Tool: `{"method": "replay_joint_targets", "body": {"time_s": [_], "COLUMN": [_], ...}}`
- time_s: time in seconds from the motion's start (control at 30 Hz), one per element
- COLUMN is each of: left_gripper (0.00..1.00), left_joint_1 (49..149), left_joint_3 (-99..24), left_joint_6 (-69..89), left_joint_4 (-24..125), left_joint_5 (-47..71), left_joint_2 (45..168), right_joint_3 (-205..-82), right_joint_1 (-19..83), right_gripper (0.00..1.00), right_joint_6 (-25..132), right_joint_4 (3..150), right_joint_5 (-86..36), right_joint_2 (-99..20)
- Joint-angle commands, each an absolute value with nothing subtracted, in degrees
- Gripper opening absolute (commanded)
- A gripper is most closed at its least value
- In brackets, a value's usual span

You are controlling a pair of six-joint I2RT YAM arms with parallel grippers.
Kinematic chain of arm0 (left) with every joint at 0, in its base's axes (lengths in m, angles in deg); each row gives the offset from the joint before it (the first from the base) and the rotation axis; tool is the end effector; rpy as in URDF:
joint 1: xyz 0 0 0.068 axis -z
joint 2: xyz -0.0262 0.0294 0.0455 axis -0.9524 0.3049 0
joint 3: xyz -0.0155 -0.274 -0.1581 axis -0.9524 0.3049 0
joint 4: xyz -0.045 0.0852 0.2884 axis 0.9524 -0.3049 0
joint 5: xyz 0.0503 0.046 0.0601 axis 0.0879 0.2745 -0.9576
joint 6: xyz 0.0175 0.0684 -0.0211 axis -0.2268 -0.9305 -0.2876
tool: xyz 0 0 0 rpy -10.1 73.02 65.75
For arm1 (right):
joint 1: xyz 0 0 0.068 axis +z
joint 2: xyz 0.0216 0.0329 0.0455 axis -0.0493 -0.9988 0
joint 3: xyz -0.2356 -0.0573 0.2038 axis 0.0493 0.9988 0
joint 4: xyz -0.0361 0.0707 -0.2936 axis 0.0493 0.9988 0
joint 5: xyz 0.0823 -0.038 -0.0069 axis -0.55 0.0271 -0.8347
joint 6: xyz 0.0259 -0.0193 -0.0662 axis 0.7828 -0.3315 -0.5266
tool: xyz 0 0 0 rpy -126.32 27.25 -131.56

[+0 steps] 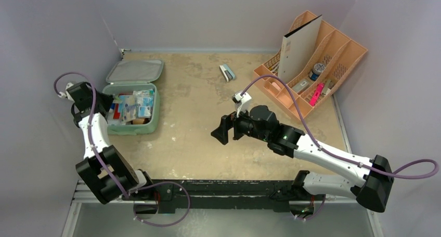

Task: Organize the medicine kit
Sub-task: Place the medical item at the medicine box.

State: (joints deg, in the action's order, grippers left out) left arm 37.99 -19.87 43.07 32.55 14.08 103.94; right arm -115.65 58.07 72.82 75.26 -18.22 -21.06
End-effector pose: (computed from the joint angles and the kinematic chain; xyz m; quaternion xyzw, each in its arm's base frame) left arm 0.2829 0.1796 0.2954 -0.5310 0.7062 -0.1215 0.4523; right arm 0.1719 0.2501 0.3384 -0.2031 0.7619 0.4081 0.4602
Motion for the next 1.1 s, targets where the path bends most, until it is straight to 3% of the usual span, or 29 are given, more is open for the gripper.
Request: {"method": "replay_joint_targets", "body": {"time_s": [0.0,0.4,0.57,0.7,1.07], "left_gripper": [0.17,0.16,0.16,0.16,0.17], "left_joint_1": [37.27,37.27,37.27,37.27,37.27], "left_joint_3": [-18.13,-17.21,-20.72,-16.68,-16.25], "left_joint_6": [40.39,33.50,30.96,31.22,30.94], "left_joint_4": [38.44,46.79,41.96,47.20,44.21], "left_joint_5": [7.97,2.56,-0.10,0.97,-2.34], "left_joint_2": [103.44,106.97,110.35,107.61,107.85], "right_joint_3": [-115.98,-120.99,-120.94,-121.90,-121.68], "right_joint_1": [58.21,58.27,58.27,58.22,58.27], "right_gripper": [0.99,0.99,0.99,0.99,0.99], "right_joint_6": [73.92,72.52,72.94,72.83,72.39], "right_joint_4": [74.64,75.58,74.46,75.71,76.12], "right_joint_5": [-19.28,-19.84,-19.57,-21.26,-22.72], "right_joint_2": [-20.82,-23.74,-24.25,-25.34,-24.41]}}
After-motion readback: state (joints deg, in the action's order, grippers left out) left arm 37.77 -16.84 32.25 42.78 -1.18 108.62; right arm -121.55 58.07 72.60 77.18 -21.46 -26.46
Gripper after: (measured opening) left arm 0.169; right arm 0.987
